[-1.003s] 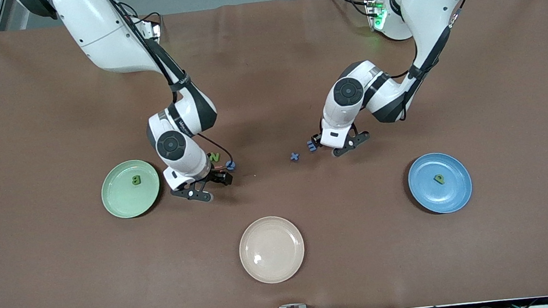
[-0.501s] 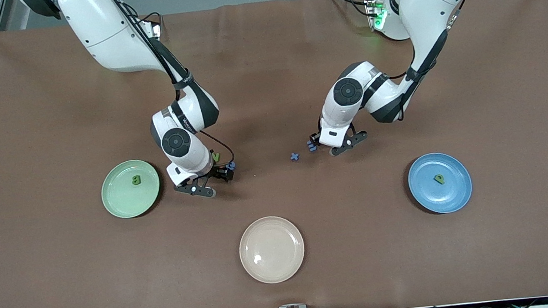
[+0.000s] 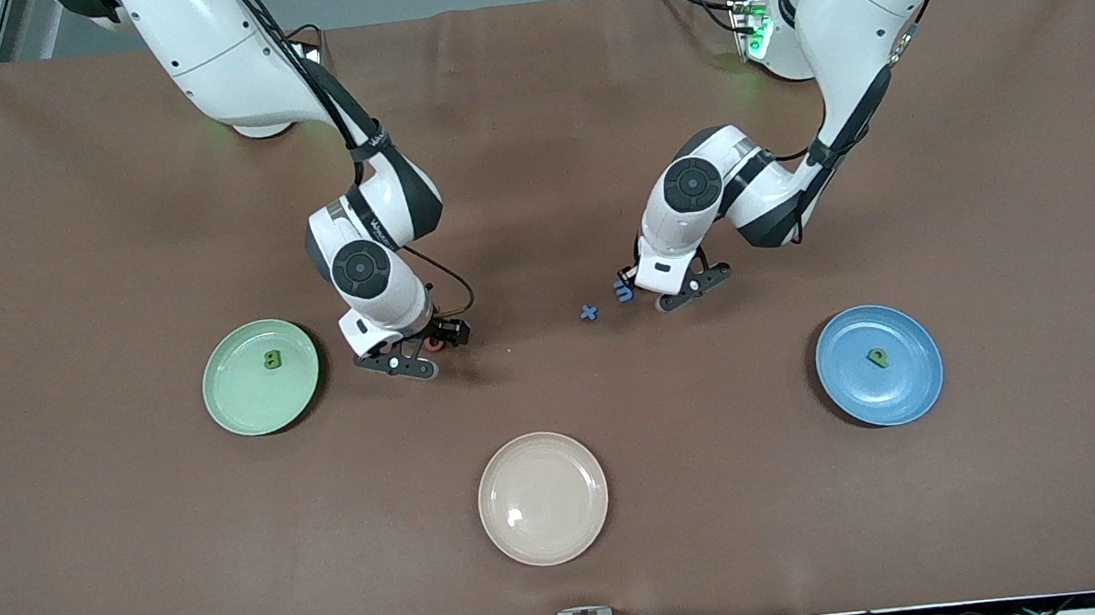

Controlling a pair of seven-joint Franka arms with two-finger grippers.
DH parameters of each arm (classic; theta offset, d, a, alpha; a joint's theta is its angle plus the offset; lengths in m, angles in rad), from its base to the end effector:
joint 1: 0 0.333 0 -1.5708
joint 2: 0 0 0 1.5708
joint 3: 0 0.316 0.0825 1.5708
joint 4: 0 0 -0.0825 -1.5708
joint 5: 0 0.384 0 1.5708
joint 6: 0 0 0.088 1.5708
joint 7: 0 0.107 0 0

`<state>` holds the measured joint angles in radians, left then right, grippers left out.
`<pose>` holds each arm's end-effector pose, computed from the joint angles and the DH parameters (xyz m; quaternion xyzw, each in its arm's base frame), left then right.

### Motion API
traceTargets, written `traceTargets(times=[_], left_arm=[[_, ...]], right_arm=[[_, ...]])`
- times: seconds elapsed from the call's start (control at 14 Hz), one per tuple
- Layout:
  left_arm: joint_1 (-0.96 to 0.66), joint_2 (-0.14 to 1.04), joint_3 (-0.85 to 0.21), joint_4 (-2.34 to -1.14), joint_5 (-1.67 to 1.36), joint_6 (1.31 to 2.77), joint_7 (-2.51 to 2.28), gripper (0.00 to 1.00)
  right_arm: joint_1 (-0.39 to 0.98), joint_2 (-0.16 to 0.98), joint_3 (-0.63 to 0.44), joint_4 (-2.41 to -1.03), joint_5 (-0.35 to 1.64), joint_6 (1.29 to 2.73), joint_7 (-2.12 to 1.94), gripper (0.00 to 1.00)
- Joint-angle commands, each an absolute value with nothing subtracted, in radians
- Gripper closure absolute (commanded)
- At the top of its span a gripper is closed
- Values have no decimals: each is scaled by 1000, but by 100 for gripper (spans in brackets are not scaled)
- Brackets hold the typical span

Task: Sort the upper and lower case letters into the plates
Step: 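Drop the Q on the green plate while the left gripper drops u on blue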

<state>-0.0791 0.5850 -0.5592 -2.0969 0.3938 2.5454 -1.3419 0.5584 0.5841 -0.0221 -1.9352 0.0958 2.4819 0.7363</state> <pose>0.4572 -0.3497 0.1753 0.9746 0.2200 -0.0374 0.0192 0.5312 0.3157 0.1770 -0.9903 0.1362 0.0282 0.0072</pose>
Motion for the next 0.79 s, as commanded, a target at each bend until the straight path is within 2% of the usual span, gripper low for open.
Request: traceTargets(times=[0.0,0.29,0.57,0.72], left_arm=[[-66,586,-560,-2083,420,2560,-1371,100],[0,548,-552,-2017,423,2539,-1342,100],[141,551,-552,-1873,454,2389,-1156,100],[199,554,-552,-1809,454,2323,-1048,100]], right_arm=[[568,560,-32,-1968,74,2484,759,21],[558,563,-41,-1962,51,2490,758,26],[560,563,-40,-1960,51,2493,759,47],[561,564,-40,-1960,51,2490,759,62]])
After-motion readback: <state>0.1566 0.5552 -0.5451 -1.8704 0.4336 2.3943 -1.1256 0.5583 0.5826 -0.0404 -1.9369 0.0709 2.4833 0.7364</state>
